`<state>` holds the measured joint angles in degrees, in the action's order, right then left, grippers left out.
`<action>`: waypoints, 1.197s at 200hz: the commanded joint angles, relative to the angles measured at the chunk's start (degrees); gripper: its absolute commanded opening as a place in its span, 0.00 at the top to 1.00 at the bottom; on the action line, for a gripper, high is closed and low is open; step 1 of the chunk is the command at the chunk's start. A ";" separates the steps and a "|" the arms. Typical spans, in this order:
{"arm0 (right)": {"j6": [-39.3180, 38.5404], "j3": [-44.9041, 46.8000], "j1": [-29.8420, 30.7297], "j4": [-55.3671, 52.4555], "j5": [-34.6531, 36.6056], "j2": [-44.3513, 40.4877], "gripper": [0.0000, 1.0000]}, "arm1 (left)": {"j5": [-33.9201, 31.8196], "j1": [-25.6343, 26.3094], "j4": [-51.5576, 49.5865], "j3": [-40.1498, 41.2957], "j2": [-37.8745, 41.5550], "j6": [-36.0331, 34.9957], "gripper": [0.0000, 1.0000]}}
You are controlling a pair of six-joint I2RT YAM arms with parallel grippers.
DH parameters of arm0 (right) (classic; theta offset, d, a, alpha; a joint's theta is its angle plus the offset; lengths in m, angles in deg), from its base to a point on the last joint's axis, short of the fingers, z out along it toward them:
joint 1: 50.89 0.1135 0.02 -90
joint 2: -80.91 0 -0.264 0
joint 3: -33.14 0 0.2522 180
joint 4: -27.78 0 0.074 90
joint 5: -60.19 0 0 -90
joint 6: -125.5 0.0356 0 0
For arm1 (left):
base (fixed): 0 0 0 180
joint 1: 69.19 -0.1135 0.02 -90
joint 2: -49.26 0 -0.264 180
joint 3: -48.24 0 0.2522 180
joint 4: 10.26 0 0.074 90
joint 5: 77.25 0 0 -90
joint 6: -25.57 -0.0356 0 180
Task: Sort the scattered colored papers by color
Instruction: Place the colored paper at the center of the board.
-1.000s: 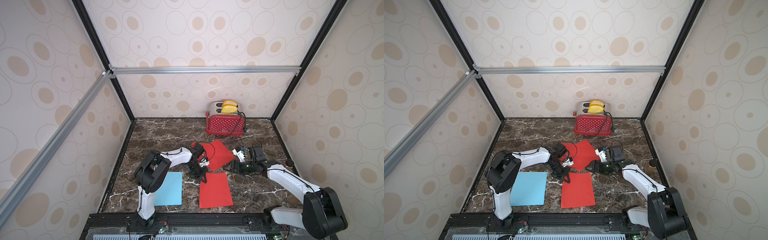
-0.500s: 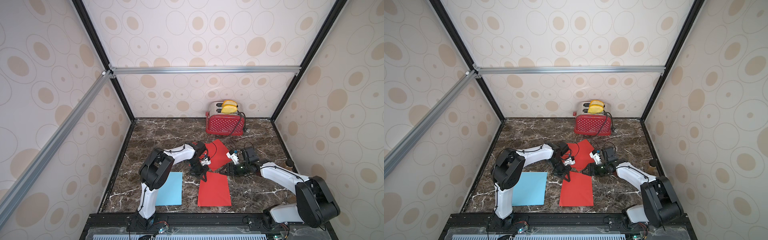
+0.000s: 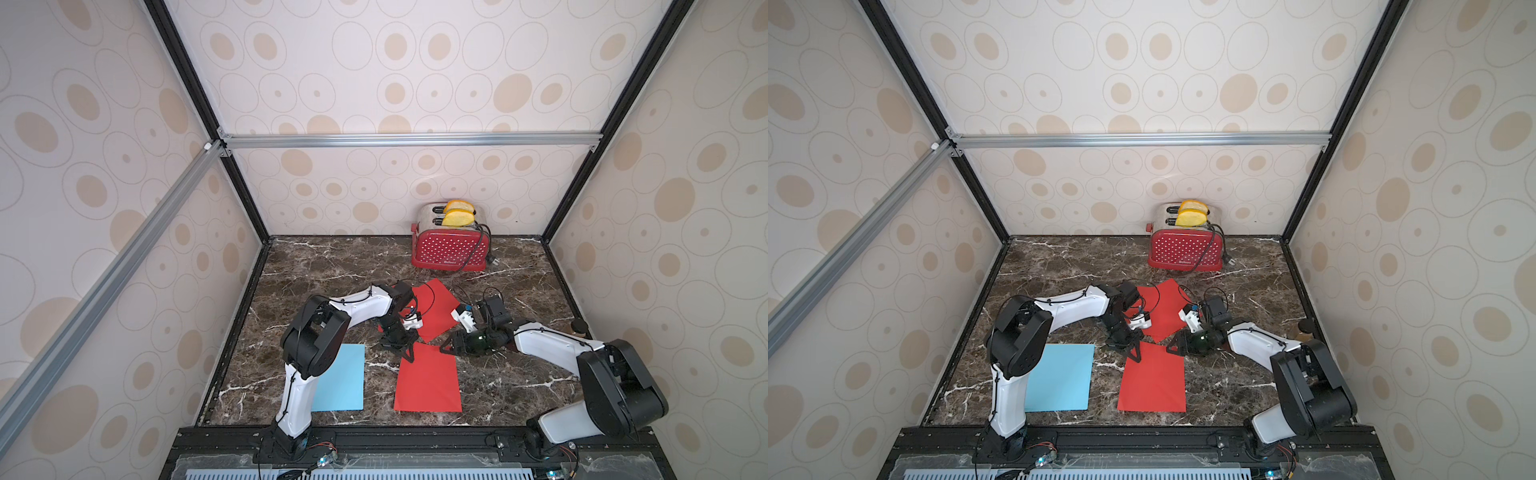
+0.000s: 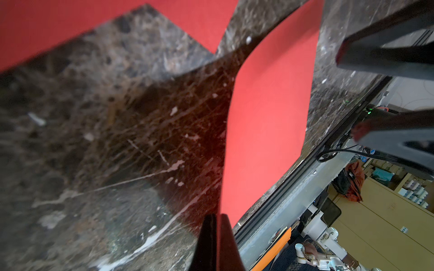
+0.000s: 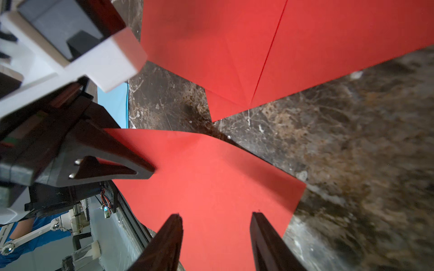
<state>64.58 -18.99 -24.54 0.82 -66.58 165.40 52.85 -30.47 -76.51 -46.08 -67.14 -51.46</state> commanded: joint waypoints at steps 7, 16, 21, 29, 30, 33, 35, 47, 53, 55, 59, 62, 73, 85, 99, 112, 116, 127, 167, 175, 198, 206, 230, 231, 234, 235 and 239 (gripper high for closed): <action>-0.67 1.11 0.71 1.49 0.65 1.78 0.48 | -0.46 0.48 -2.00 -1.54 -1.37 -1.80 1.00; -0.70 1.19 0.72 1.63 0.76 2.21 0.49 | -0.52 0.48 -2.20 -1.66 -1.46 -1.92 1.00; -0.65 1.33 0.89 1.75 0.75 2.36 0.49 | -0.55 0.48 -2.33 -1.70 -1.56 -2.05 1.00; -0.60 1.37 0.86 1.92 0.83 2.62 0.49 | -0.55 0.53 -2.49 -1.79 -1.63 -2.16 1.00; -0.56 1.37 0.88 1.93 0.83 2.66 0.49 | -0.55 0.51 -2.51 -1.84 -1.64 -2.16 1.00; -0.60 1.44 0.92 2.06 0.83 2.75 0.49 | -0.55 0.52 -2.57 -1.88 -1.71 -2.16 1.00; -0.60 1.45 0.88 2.17 0.85 2.78 0.49 | -0.55 0.53 -2.65 -1.89 -1.72 -2.16 1.00; -0.61 1.65 0.82 2.54 0.93 3.05 0.49 | -0.55 0.48 -2.86 -2.06 -1.75 -2.37 1.00; -0.60 1.63 0.83 2.67 0.94 3.27 0.49 | -0.55 0.48 -2.89 -2.15 -1.76 -2.41 1.00; -0.60 1.63 0.88 2.72 0.92 3.24 0.49 | -0.55 0.48 -2.88 -2.15 -1.73 -2.42 1.00; -0.60 1.64 0.97 2.81 0.95 3.38 0.49 | -0.55 0.48 -2.83 -2.15 -1.73 -2.38 1.00; -0.60 1.58 0.97 2.89 0.84 3.53 0.49 | -0.55 0.48 -2.87 -2.15 -1.76 -2.42 1.00; -0.48 1.51 0.92 3.21 0.89 3.97 0.49 | -0.55 0.48 -2.86 -2.24 -1.82 -2.41 1.00; -0.48 1.46 1.03 3.35 0.78 4.49 0.49 | -0.46 0.48 -2.88 -2.33 -1.90 -2.34 1.00; -0.49 1.46 0.99 3.59 0.76 4.72 0.49 | -0.46 0.53 -2.92 -2.41 -2.06 -2.38 1.00; -0.52 1.54 1.04 3.61 0.83 4.92 0.49 | -0.46 0.49 -3.04 -2.59 -2.24 -2.50 1.00; -0.54 1.50 1.08 3.57 0.93 4.95 0.49 | -0.46 0.48 -3.06 -2.67 -2.25 -2.52 1.00; -0.69 1.57 1.07 3.52 1.06 5.07 0.49 | -0.46 0.49 -3.22 -2.77 -2.42 -2.61 1.00; -1.11 1.38 1.07 2.65 1.48 5.36 0.49 | -0.85 0.48 -4.07 -3.51 -2.69 -2.96 1.00; -1.30 1.12 1.07 1.99 1.85 5.35 0.49 | -1.47 0.53 -4.64 -3.93 -2.71 -3.17 1.00; -1.84 0.68 1.12 1.06 2.30 5.26 0.49 | -4.17 0.52 -5.91 -4.61 -2.37 -3.67 0.89; -1.84 0.69 1.08 1.06 2.24 5.37 0.49 | -4.48 0.48 -6.04 -4.72 -2.06 -3.91 0.85; -1.88 0.58 1.07 0.82 2.39 5.77 0.48 | -6.58 0.48 -5.88 -4.82 -0.74 -4.51 0.71; -1.90 0.62 1.07 0.81 2.40 5.77 0.49 | -6.69 0.48 -5.92 -4.85 -0.66 -4.52 0.70; -1.95 0.65 1.07 0.72 2.52 5.70 0.48 | -6.95 0.48 -5.86 -4.82 -0.41 -4.48 0.69; -1.94 0.61 1.07 0.72 2.51 5.74 0.48 | -7.00 0.48 -5.82 -4.85 -0.36 -4.55 0.69; -2.01 0.59 1.07 0.59 2.57 5.71 0.48 | -7.35 0.49 -5.92 -4.92 -0.13 -4.64 0.68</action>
<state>63.64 -18.27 -23.89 4.41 -66.14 169.48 48.59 -30.44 -80.49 -49.07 -69.04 -54.50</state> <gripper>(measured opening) 0.514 0.291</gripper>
